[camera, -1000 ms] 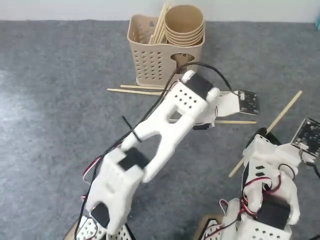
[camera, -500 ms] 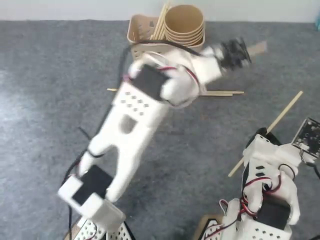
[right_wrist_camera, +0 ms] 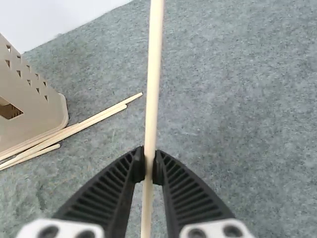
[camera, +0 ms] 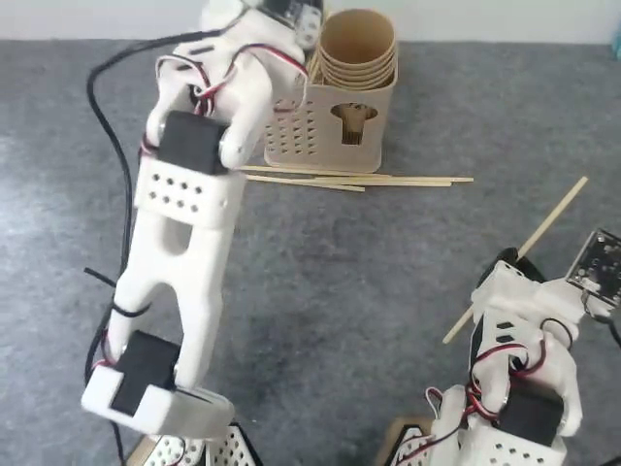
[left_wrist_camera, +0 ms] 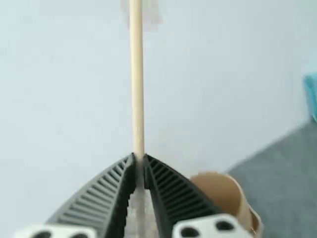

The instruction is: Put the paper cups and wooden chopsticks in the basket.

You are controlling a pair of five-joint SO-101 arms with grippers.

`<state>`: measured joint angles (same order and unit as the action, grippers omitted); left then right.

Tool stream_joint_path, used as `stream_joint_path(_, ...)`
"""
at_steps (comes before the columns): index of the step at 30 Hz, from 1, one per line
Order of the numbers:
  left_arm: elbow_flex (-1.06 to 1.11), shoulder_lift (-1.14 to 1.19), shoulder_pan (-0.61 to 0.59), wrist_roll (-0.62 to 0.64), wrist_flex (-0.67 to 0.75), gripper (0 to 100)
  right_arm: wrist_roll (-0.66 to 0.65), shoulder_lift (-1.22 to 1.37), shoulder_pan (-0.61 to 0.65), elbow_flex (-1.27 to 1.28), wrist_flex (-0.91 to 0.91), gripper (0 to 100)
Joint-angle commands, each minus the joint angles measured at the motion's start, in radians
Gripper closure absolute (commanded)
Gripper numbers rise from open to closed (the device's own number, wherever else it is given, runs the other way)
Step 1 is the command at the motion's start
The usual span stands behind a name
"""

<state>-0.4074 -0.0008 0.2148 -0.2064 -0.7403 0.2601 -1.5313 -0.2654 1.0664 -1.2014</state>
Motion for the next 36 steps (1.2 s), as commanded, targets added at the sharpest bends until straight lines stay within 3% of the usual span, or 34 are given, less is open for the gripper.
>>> stream_joint_path(1, 0.093, 0.025, -0.025, 0.028, 0.276, 99, 0.006, -0.005, -0.002, -0.009, 0.019, 99.1)
stream_joint_path(4, 0.173, 0.072, -0.025, 0.031, 0.427, 99, 0.006, -0.005, -0.002, -0.009, 0.021, 99.1)
stream_joint_path(13, 0.191, 0.285, -0.081, 0.034, 0.609, 99, 0.005, -0.005, -0.002, -0.009, 0.021, 99.1)
stream_joint_path(20, 0.191, 0.338, -0.091, 0.031, 0.614, 97, 0.005, -0.005, -0.002, -0.009, 0.021, 99.1)
stream_joint_path(28, 0.174, 0.328, -0.107, 0.028, 0.439, 65, 0.005, -0.005, -0.002, -0.009, 0.022, 99.1)
stream_joint_path(36, 0.097, 0.130, -0.183, 0.028, 0.163, 65, 0.008, 0.005, -0.002, -0.009, 0.074, 99.1)
